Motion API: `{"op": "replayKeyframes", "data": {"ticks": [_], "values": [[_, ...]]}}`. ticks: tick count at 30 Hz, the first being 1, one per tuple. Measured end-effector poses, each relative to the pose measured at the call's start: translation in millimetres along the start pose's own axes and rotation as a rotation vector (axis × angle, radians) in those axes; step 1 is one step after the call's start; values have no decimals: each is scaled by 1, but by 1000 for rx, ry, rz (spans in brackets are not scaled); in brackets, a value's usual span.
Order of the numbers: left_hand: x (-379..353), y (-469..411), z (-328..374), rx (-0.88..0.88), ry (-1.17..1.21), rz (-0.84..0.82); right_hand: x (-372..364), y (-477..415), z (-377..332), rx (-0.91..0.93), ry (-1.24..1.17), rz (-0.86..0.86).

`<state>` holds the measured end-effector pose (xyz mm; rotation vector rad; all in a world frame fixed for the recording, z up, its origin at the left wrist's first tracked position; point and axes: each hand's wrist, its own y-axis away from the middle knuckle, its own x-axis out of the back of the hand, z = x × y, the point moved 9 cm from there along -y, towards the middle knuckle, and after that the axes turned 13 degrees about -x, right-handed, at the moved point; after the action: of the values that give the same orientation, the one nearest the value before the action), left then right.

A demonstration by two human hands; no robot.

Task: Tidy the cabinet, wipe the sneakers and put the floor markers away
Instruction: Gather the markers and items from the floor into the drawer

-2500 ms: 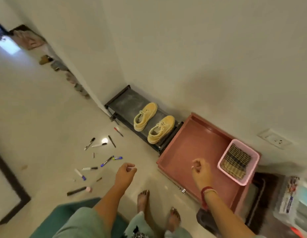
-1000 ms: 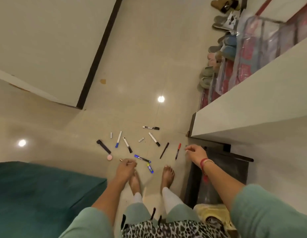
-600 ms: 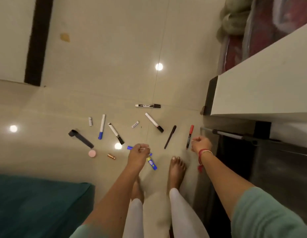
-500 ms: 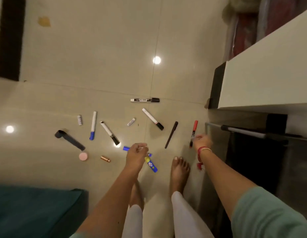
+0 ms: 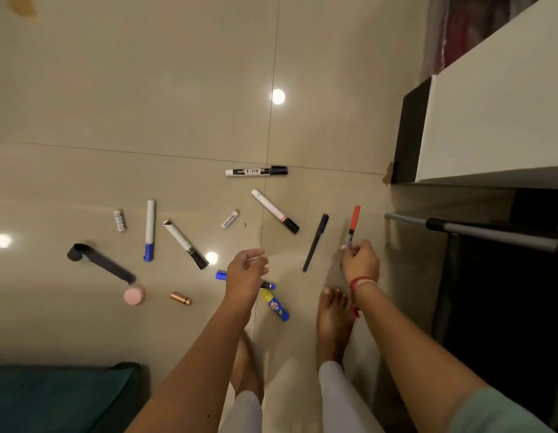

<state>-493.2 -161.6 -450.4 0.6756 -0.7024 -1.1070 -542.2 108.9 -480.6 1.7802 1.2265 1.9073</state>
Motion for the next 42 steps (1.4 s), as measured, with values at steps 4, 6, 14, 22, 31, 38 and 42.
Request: {"op": "replayKeyframes", "data": {"ticks": [4, 6, 14, 22, 31, 38, 42], "values": [[10, 23, 24, -38, 85, 33, -2, 84, -29, 188, -160, -206], [13, 30, 36, -95, 67, 22, -16, 126, -36, 264, -149, -359], [44, 21, 25, -152, 148, 122, -62, 165, -28, 343, -122, -428], [67, -21, -29, 65, 360, 154, -89, 8, 27, -78, 186, -16], [69, -5, -26, 111, 361, 21, -100, 134, -19, 466, 266, -307], [84, -1, -22, 57, 408, 112, -122, 238, -42, 754, 371, -483], [107, -8, -26, 59, 589, 202, -91, 165, -69, 699, 126, -173]]}}
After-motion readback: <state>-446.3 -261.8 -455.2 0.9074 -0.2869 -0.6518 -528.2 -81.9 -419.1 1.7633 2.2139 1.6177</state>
